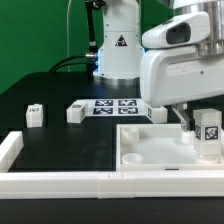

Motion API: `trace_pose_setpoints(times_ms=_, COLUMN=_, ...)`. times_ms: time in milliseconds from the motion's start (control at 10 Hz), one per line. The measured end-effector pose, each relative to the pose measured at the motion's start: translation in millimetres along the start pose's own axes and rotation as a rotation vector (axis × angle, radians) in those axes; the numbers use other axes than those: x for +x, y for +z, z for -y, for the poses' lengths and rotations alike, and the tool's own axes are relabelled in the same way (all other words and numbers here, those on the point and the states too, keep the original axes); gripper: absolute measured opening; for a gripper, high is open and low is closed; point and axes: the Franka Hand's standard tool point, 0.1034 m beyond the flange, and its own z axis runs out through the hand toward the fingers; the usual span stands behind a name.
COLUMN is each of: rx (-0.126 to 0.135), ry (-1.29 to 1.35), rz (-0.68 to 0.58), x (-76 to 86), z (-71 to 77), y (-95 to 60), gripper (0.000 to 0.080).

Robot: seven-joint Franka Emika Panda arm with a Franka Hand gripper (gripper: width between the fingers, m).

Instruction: Assemble one leg

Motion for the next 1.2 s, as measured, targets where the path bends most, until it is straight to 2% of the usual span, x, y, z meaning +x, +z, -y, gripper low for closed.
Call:
trace_pose_setpoints(times_ms=100, rx=-0.005, ry=0.005, rz=-0.022, x=3.7, z=-3.2, y=0.4, gripper=0.0649)
trace_pose_setpoints(times_ms=400, rx=-0.01, ry=0.015, rz=-0.033, x=1.5, z=-11.1, y=2.2, gripper=0.0649)
trace_pose_setpoints(times_ms=500, rx=-0.013, ry=0.016, rz=-0.037, x=-1.1, z=-11.3, y=4.5, gripper=0.0528)
trace_pose_setpoints(times_ms=600, rx=-0.013, ry=0.013, rz=-0.036, x=-3.0, z=-9.2, y=6.3, gripper=0.0528)
trace_pose_setpoints(times_ms=700, rx=-0.013, ry=0.013, rz=-0.037, x=-2.5, z=-9.6, y=6.0, gripper=0.0389)
trace_pose_setpoints(times_ms=800, rx=-0.013, ry=0.014, rz=-0.037, x=-2.6, z=-9.8, y=5.9, gripper=0.0288)
trace_pose_setpoints(times_ms=1200, rx=-0.008, ry=0.108, rz=-0.038, x=-2.6, z=-9.3, y=6.1, gripper=0.029)
